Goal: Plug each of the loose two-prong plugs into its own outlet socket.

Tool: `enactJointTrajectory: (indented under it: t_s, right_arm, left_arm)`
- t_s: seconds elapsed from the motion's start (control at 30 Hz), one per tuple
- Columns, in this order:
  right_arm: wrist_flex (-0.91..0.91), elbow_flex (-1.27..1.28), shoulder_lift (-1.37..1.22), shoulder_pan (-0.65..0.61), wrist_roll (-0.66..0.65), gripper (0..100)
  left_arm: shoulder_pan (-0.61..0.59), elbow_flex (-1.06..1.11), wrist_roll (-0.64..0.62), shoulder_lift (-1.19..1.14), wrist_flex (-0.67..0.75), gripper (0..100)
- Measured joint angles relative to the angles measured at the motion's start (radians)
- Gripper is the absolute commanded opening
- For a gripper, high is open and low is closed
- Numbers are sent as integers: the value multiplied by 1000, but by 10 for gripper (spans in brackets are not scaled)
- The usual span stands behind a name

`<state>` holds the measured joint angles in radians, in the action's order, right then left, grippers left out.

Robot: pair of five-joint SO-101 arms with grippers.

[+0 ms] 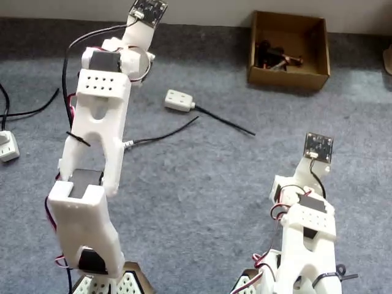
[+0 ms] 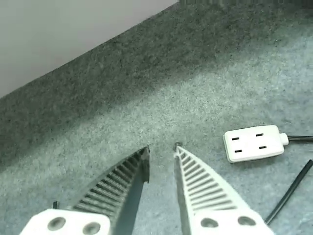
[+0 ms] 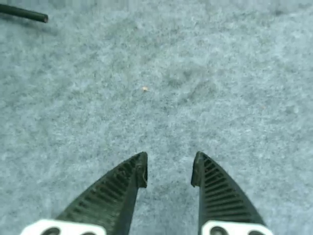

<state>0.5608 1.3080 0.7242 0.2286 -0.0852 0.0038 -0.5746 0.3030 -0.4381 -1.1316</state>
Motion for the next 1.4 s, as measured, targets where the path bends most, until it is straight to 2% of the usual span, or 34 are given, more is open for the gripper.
enactJointTrajectory:
  t_s: [0.13, 0.4, 0.5, 0.67, 0.83, 1.07, 1.2, 1.4]
  right_arm:
    - [0, 2, 0, -2, 0, 152]
    - [0, 2, 0, 0, 0, 152]
    - [0, 2, 0, 0, 0, 152]
    - [0, 2, 0, -2, 0, 152]
    - [0, 2, 0, -2, 0, 152]
    - [0, 2, 0, 0, -8, 152]
    - [0, 2, 0, -2, -40, 152]
    - [0, 2, 0, -2, -44, 152]
  left_arm:
    - [-3, -124, -17, -106, -69, 147]
    - [-3, -549, -40, -319, -253, 147]
    - [-3, -638, -55, -397, -282, 149]
    - [-3, -698, -58, -503, -282, 152]
    - [20, -712, -52, -563, -221, 216]
    - [49, -712, -48, -635, -157, 226]
    - [51, -712, -44, -655, -152, 308]
    - [51, -712, -43, -678, -152, 323]
